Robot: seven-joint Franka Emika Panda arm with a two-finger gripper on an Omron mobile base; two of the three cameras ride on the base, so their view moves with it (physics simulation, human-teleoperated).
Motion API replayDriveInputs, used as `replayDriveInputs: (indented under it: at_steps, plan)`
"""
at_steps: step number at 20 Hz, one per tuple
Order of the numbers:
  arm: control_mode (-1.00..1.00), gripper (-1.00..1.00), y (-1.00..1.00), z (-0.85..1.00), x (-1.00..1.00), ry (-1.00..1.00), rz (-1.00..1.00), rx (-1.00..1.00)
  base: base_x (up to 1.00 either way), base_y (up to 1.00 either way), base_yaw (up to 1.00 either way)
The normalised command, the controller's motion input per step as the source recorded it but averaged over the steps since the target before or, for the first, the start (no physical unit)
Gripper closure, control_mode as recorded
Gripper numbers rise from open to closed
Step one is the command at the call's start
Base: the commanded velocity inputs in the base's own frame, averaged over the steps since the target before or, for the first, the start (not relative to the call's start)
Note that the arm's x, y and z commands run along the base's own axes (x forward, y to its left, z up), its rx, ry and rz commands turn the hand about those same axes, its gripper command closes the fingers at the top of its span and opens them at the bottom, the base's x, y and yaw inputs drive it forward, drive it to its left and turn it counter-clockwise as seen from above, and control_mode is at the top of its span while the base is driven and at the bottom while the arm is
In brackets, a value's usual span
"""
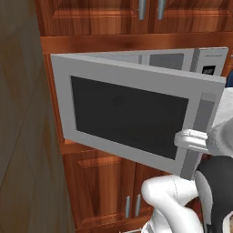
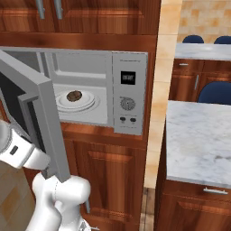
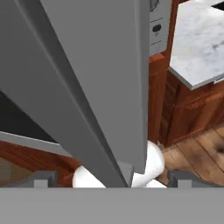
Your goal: Retrieve the reheated potato from the microwave, then place the potato, cheese, and condiment on the cutting board.
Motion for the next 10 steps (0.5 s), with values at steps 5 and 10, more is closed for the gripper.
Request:
replayDriveInputs:
  at_steps: [5, 10]
  plan:
    - [-1.00, -1.00, -0.31, 0.03, -0.62, -0.13, 0.10, 0.23, 0.00, 0.00, 0.00]
    - [-1.00, -1.00, -0.37, 0.23, -0.35, 0.06, -0.06, 0.37, 0.00, 0.00, 0.00]
